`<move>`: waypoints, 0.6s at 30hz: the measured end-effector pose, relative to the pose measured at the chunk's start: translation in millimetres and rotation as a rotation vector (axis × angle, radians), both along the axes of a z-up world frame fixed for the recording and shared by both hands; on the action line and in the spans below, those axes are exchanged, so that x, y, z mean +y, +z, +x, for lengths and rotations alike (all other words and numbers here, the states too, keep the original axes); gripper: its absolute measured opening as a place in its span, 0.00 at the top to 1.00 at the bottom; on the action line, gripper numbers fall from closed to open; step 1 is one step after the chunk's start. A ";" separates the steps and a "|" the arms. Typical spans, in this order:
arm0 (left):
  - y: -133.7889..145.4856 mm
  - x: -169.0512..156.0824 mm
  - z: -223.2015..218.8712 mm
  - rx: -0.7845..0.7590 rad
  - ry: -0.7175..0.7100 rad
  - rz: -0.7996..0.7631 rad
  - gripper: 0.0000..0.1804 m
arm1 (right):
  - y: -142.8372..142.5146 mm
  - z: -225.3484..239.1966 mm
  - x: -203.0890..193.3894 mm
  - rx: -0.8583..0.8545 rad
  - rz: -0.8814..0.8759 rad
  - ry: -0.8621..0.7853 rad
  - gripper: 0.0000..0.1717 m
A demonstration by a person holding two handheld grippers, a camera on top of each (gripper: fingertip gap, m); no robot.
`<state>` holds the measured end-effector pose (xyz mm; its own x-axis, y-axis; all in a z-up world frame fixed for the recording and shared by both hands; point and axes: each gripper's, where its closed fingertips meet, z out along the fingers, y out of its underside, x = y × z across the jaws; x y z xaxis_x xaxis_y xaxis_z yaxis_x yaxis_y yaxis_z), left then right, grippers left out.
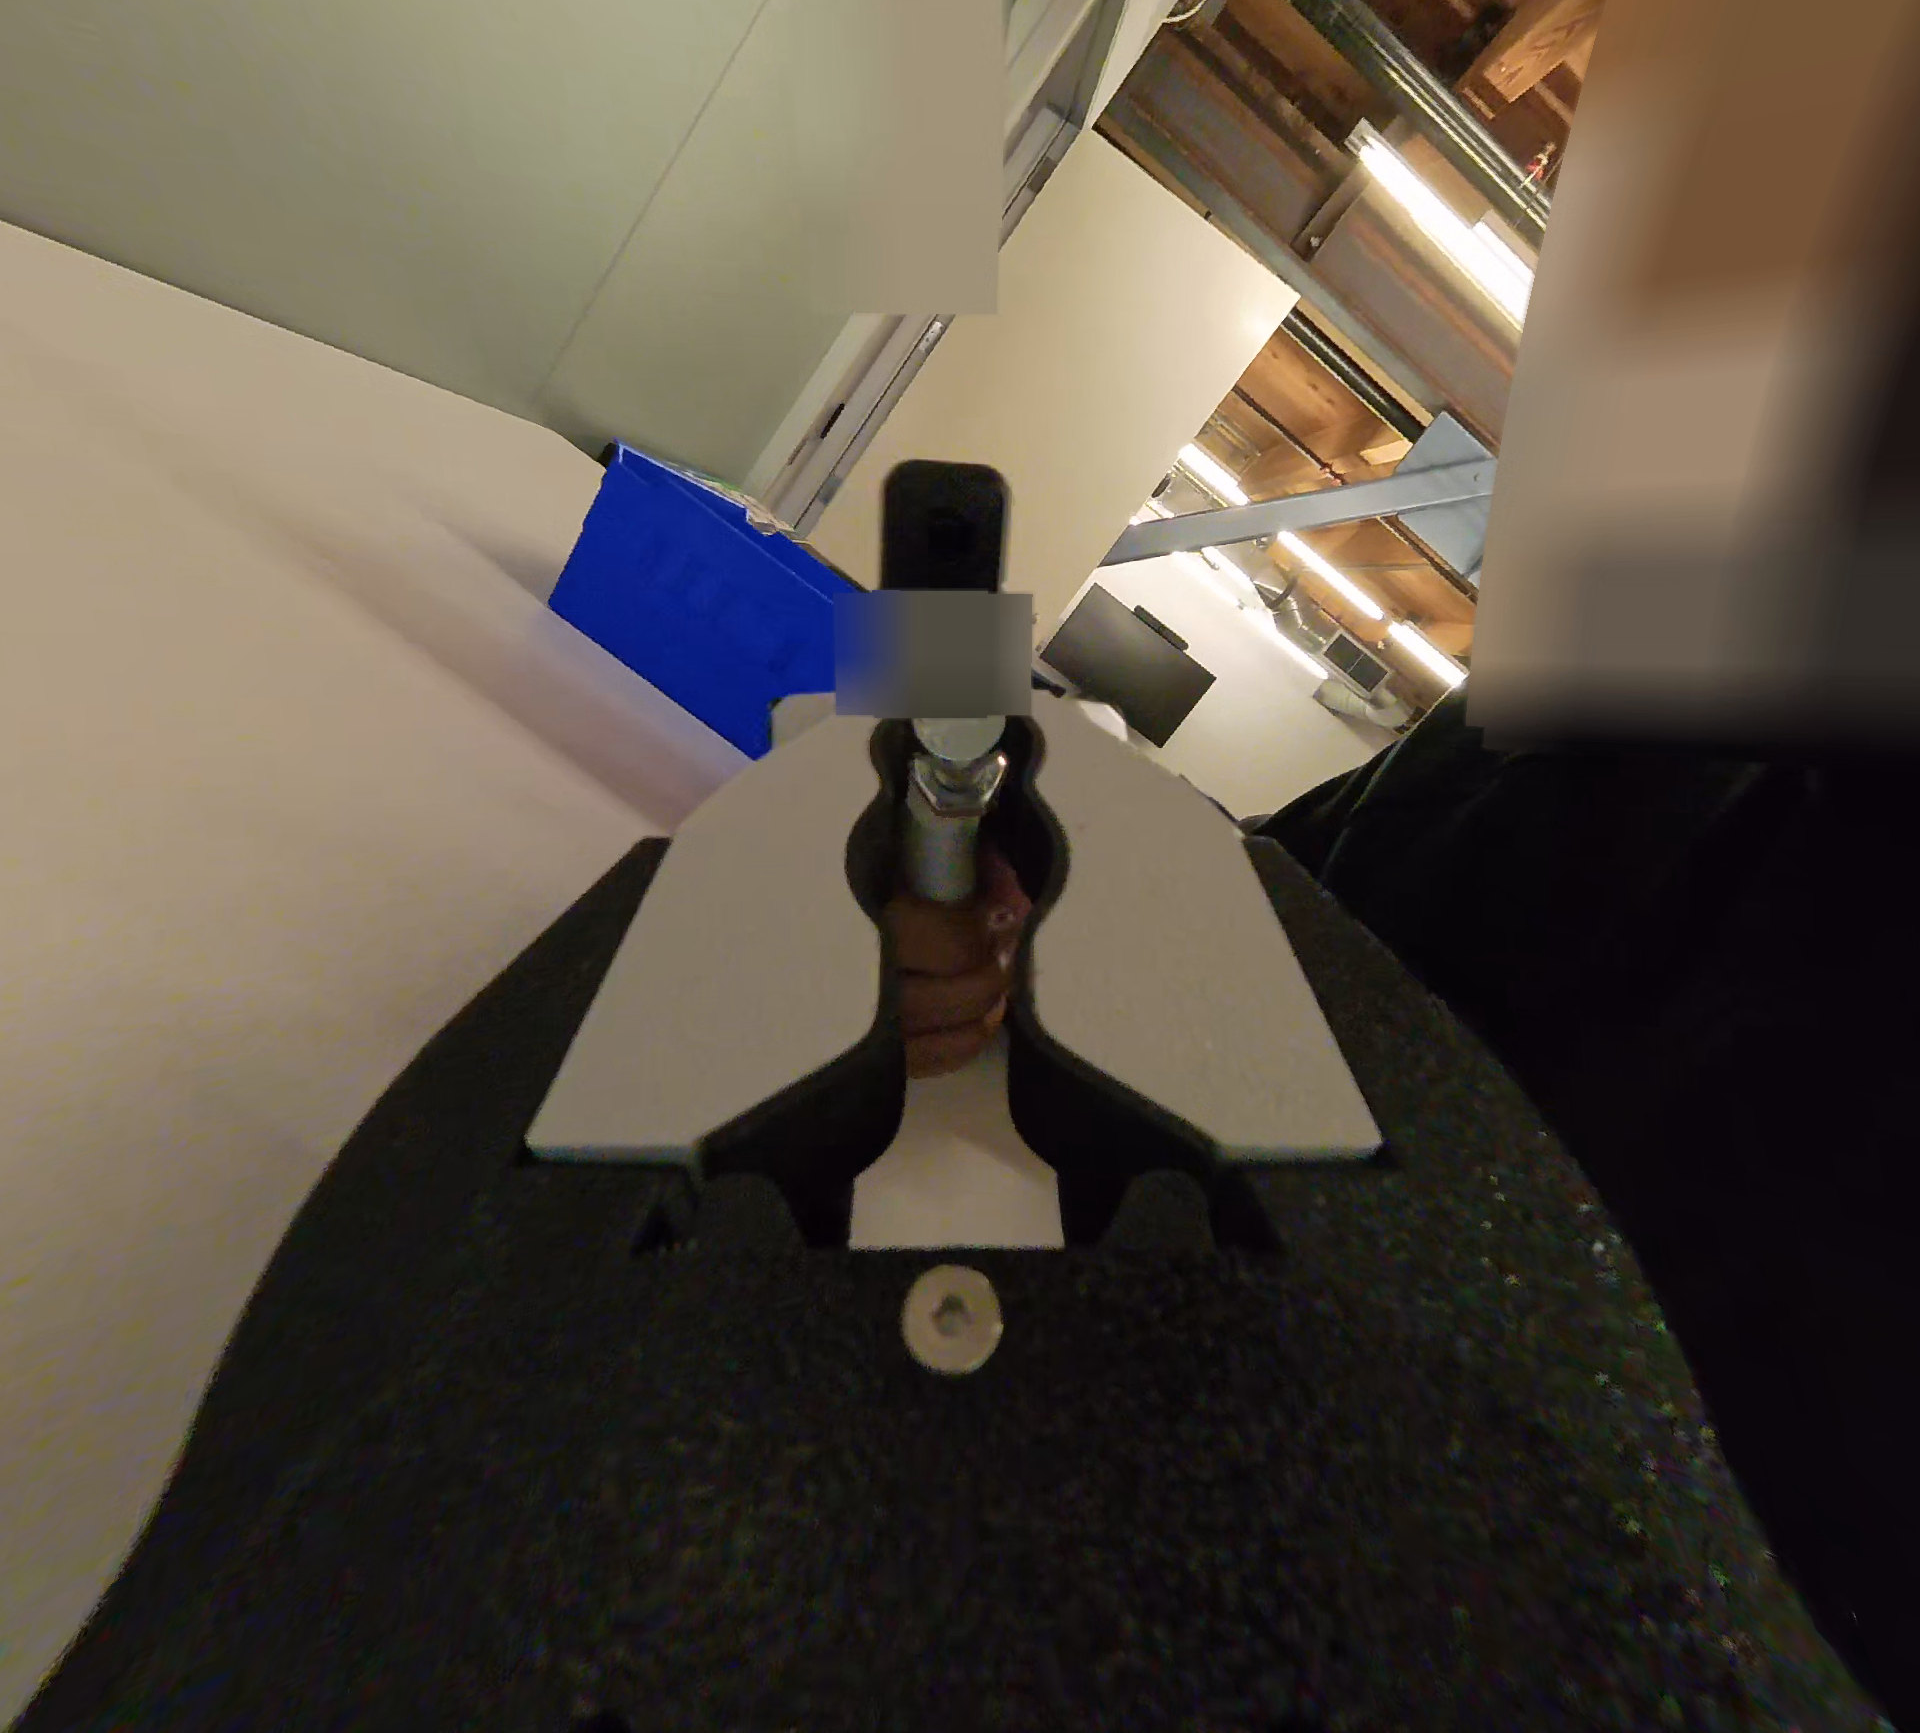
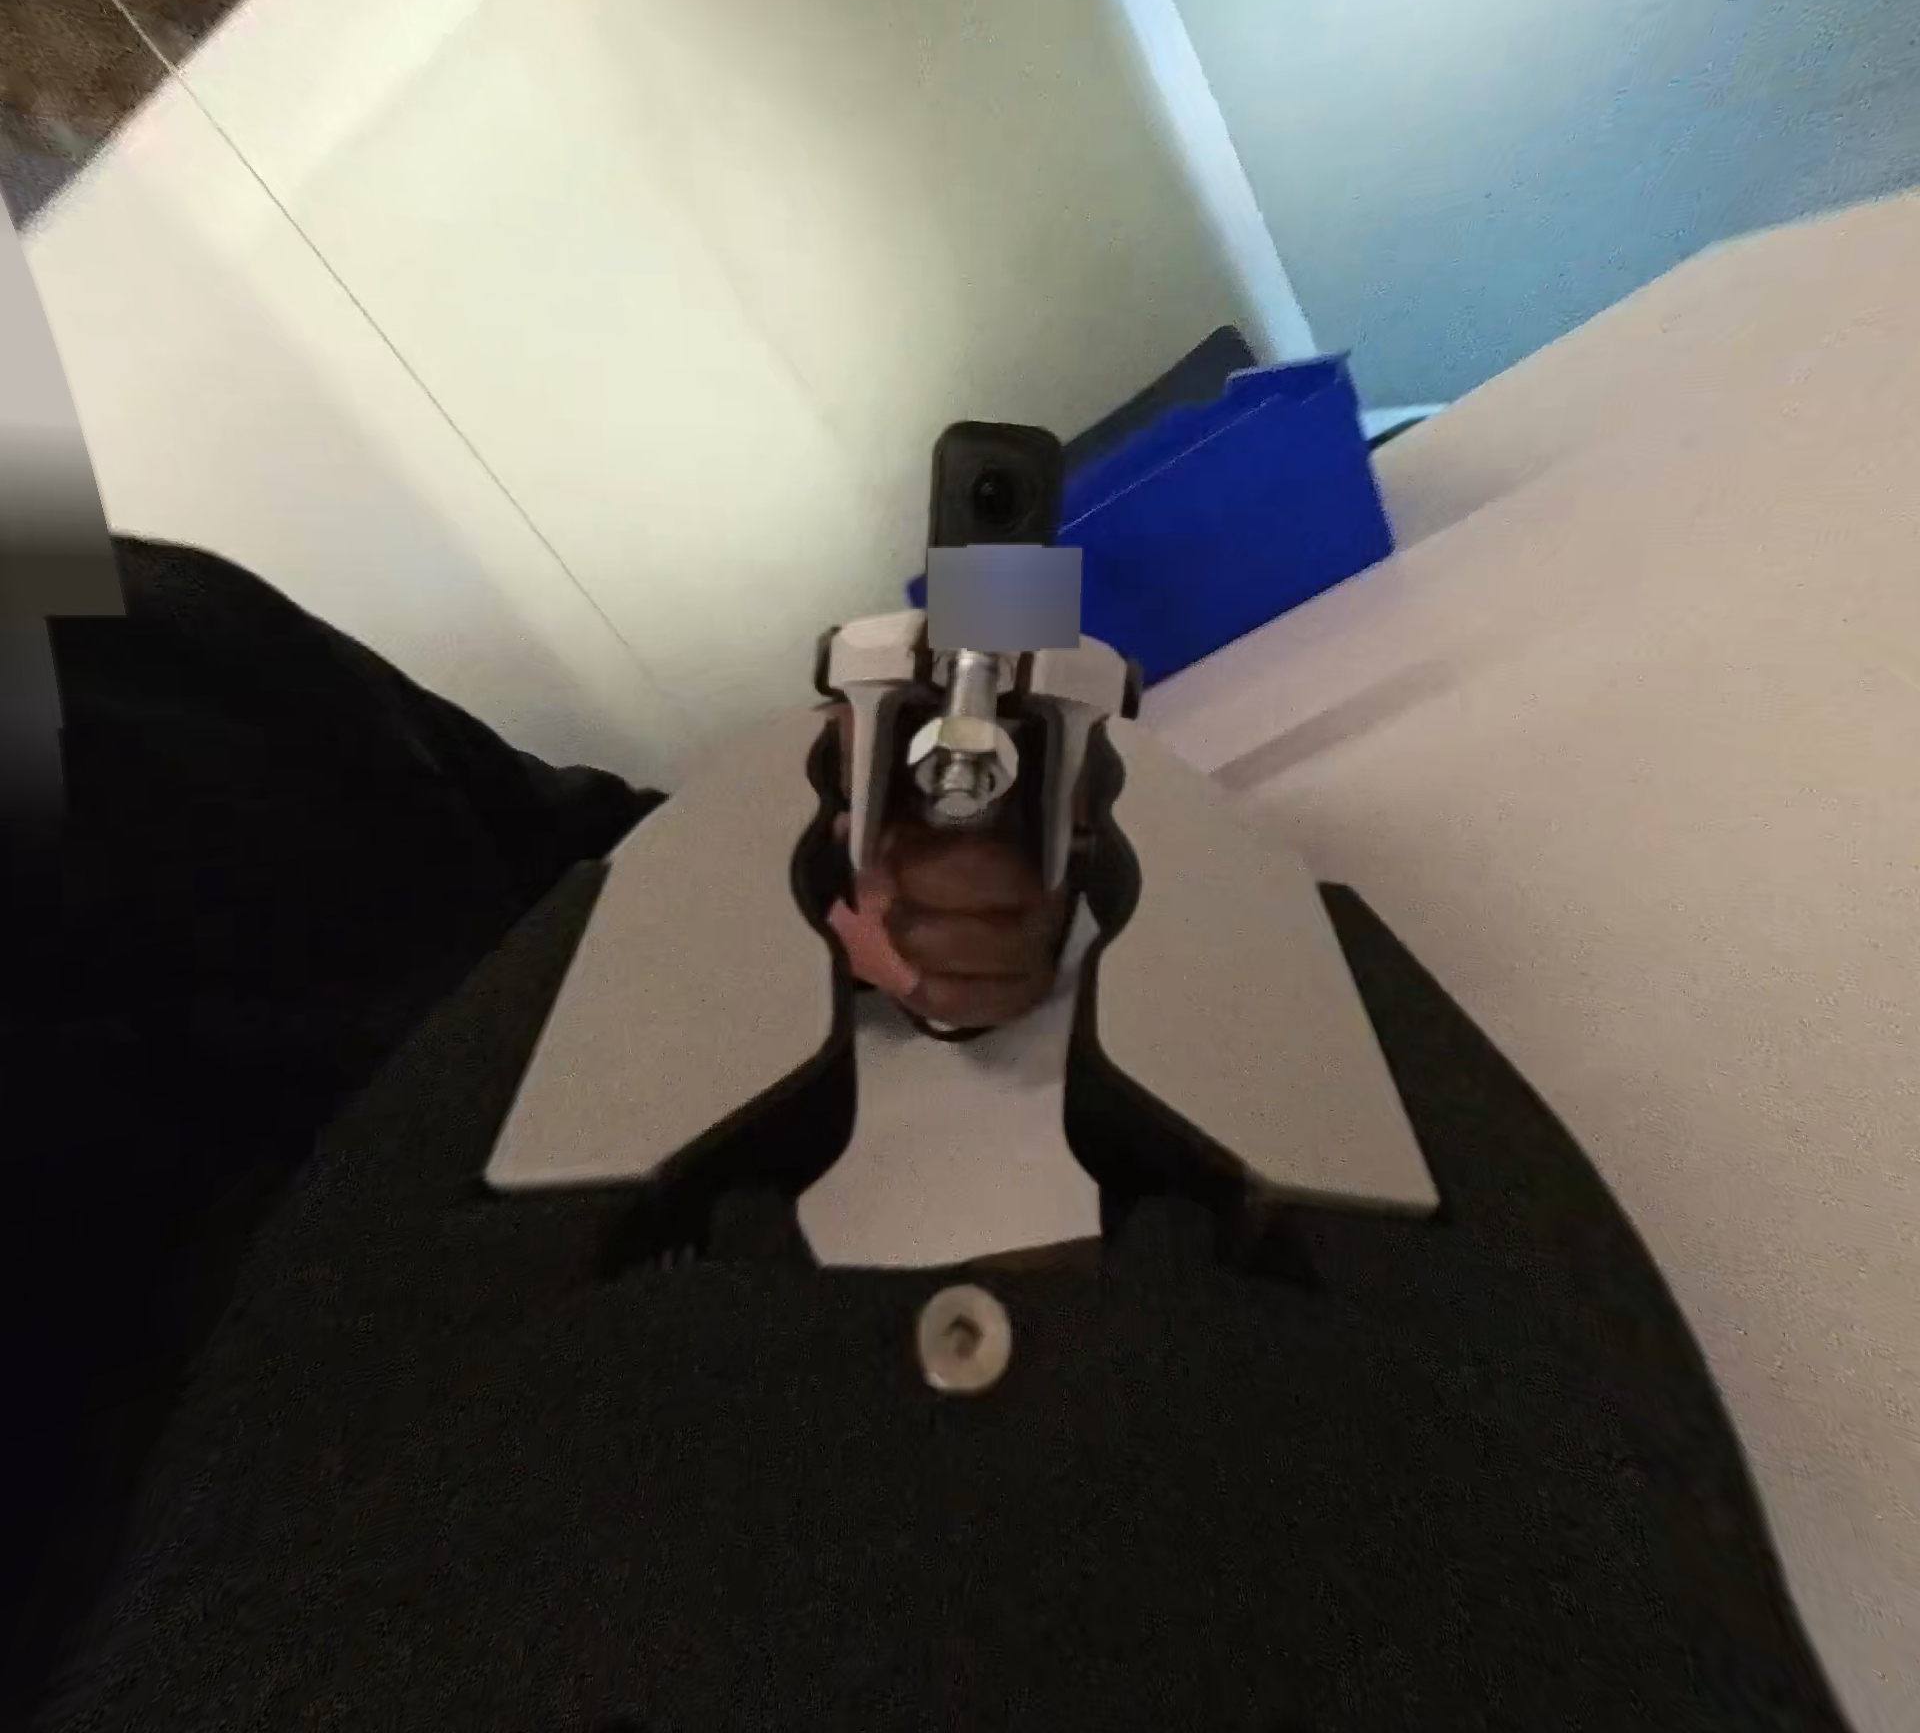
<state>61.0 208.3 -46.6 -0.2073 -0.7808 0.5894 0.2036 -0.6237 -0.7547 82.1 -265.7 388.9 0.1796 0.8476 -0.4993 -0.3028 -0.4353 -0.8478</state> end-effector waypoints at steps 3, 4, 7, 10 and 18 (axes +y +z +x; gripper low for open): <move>0.7 2.5 -1.9 -0.007 0.012 -0.017 0.91 | -0.1 1.5 1.1 -0.236 0.358 -0.222 0.69; 0.7 3.0 -1.8 -0.009 0.013 -0.023 0.91 | 0.0 2.7 2.0 -0.323 0.483 -0.307 0.69; 0.8 2.2 -1.4 -0.013 0.011 -0.038 0.91 | -1.9 2.1 2.2 -0.562 0.788 -0.502 0.72; -0.3 -0.4 1.6 -0.001 0.005 -0.027 0.91 | -3.9 2.0 2.6 -0.698 0.905 -0.605 0.89; 3.5 -1.7 -1.2 -0.029 -0.004 0.000 0.90 | 1.1 -3.5 -6.3 -0.026 -0.058 0.014 0.90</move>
<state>59.9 206.6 -43.1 -0.2273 -0.7803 0.5826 0.2235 -0.6241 -0.7487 78.6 -272.0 390.0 0.1811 0.8199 -0.5431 -0.2747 -0.4880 -0.8285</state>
